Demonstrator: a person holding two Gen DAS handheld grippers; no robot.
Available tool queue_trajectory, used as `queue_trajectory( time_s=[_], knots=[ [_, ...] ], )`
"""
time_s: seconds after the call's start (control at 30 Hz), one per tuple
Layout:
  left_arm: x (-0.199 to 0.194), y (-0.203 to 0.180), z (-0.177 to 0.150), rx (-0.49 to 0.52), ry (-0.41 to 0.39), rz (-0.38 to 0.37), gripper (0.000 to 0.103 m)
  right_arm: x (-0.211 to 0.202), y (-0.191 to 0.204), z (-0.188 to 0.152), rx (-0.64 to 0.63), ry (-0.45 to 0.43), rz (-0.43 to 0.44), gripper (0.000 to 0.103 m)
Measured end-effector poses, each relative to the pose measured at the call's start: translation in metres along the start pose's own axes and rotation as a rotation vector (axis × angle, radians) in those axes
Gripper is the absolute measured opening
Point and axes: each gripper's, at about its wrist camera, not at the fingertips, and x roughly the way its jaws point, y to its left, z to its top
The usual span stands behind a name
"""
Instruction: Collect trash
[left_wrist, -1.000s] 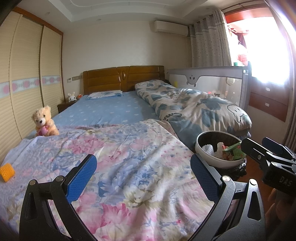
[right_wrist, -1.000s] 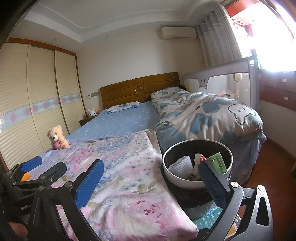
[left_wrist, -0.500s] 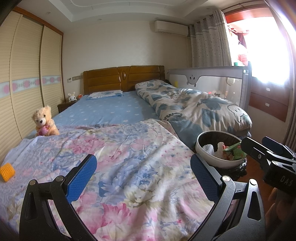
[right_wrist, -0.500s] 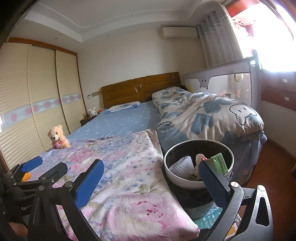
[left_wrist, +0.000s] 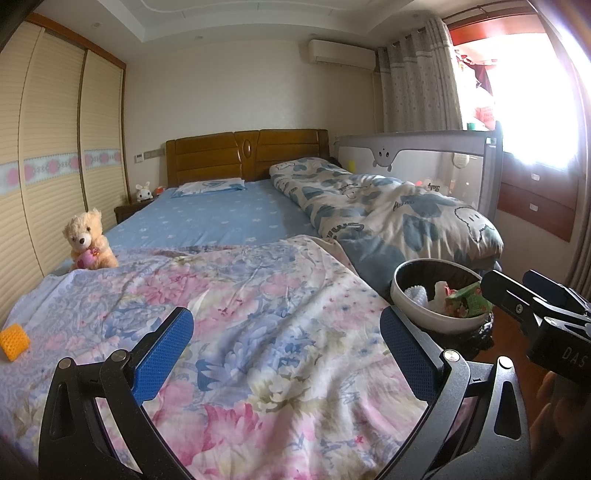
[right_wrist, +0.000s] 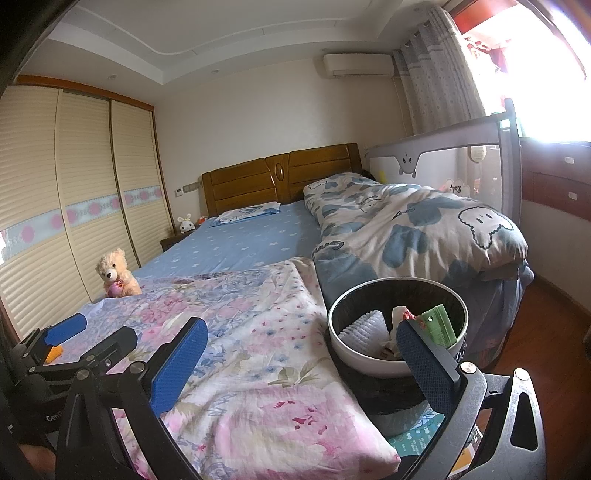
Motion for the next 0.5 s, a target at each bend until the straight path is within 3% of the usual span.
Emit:
queue_trajectory(
  time_s=[0.5],
  knots=[
    [0.006, 0.007, -0.008, -0.024, 0.018, -0.002, 0.103, 0.008, 0.02, -0.004, -0.001, 0.026, 0.011, 0.103]
  ],
)
